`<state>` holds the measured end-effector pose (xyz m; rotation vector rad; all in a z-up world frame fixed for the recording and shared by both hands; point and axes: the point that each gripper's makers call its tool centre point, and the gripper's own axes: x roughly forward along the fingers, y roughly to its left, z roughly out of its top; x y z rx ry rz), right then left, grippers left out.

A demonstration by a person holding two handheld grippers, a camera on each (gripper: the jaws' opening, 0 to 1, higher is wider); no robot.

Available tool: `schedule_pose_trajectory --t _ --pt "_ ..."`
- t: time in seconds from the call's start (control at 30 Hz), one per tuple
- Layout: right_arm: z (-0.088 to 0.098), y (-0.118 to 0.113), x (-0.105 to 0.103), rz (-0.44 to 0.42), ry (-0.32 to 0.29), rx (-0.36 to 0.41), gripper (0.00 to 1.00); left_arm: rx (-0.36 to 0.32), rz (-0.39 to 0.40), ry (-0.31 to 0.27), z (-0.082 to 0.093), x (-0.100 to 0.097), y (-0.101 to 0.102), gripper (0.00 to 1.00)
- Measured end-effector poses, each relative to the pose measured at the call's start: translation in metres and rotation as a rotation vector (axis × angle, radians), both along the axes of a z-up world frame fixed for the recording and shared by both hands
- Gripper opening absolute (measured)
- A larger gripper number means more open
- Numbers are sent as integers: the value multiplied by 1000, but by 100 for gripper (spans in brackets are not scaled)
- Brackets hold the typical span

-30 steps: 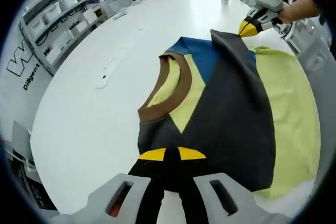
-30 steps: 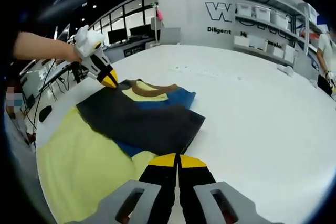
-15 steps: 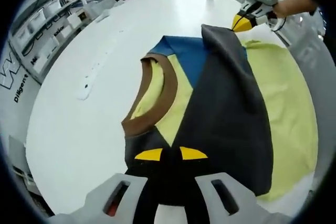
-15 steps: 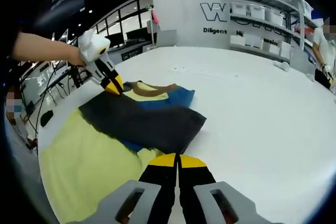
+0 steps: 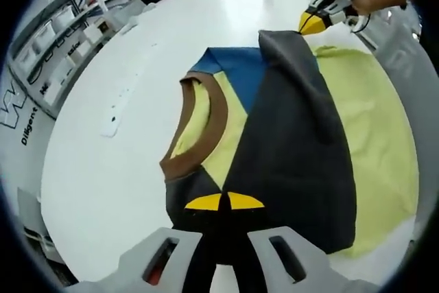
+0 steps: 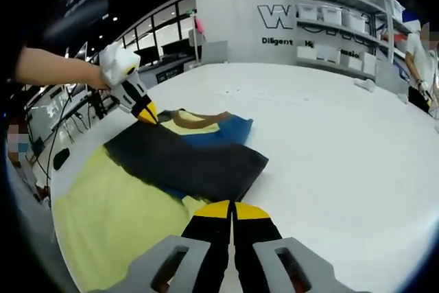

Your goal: Fold the garment on the visible template until the final outline fits inside the template.

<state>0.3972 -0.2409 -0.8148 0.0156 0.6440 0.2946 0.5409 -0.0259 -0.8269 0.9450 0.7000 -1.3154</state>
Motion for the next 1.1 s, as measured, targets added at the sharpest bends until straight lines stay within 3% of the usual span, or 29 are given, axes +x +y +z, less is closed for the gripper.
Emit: schedule_pose_trajectory --t 0.63,0.97,1.1 --pt "14 8 10 8 -41 8 0 -54 57 -33 24 20 18 6" --pt "14 15 21 15 -46 10 0 -24 86 -37 20 22 32 6" --pt "3 19 24 23 -22 -1 0 11 110 -35 10 25 40 6"
